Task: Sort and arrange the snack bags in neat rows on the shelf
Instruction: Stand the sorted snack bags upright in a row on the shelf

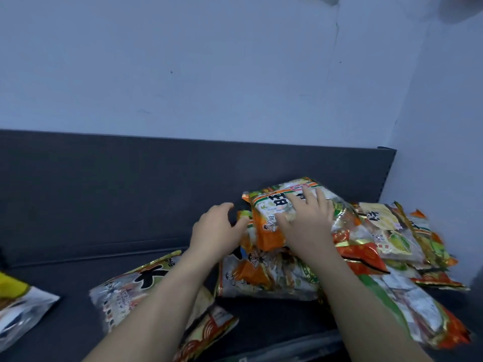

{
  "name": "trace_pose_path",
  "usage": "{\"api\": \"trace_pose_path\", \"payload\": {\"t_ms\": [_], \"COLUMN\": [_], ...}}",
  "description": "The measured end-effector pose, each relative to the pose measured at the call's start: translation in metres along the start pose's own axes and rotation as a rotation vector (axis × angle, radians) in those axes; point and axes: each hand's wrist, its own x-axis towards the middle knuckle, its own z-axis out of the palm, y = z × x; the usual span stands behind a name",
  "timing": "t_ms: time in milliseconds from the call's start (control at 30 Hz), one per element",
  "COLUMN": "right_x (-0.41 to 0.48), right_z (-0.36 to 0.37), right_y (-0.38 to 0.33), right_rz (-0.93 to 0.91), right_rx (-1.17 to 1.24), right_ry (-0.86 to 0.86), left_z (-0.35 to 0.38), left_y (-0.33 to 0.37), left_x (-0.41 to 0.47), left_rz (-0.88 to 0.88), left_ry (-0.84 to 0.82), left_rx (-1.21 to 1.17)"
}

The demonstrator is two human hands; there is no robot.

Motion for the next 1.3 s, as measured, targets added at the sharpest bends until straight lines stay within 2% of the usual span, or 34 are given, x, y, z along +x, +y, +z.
{"api": "trace_pose_path", "payload": {"t_ms": [133, 200, 367, 467, 567, 700, 867, 1300], "right_x": [-0.016, -0.026, -0.055, -0.076, -0.088, -0.086, -0.081, -0.077], "right_z": [0.026, 0.04, 0.089, 0.109, 0.121, 0.124, 0.136, 0.159], "right_y": [-0.058, -0.087, -0.129, -0.132, -0.126, -0.113, -0.09, -0.062], "right_rz": [-0.166, -0.227, -0.311, -0.313, -0.293, -0.266, -0.207, -0.187], "right_rx": [0.124, 0.205, 0.165, 0.1, 0.076, 0.008, 0.034, 0.01], "right_ry": [-0.065, -0.176, -0.526, -0.721, -0.874, -0.802, -0.722, -0.675], "left_z": [-0.034, -0.05, -0.06, -0.053, -0.041, -0.021, 0.008, 0.038], "left_y": [-0.056, -0.086, -0.159, -0.178, -0.185, -0.186, -0.183, -0.182], "left_x": [-0.034, -0.053, -0.095, -0.108, -0.103, -0.08, -0.044, -0.019], "left_rz": [-0.125, -0.257, -0.572, -0.623, -0.561, -0.464, -0.388, -0.351], "left_ry": [0.111, 0.117, -0.111, -0.206, -0.186, -0.226, -0.252, -0.292], "left_rx": [0.096, 0.146, 0.132, 0.04, -0.061, -0.145, -0.186, -0.202]}}
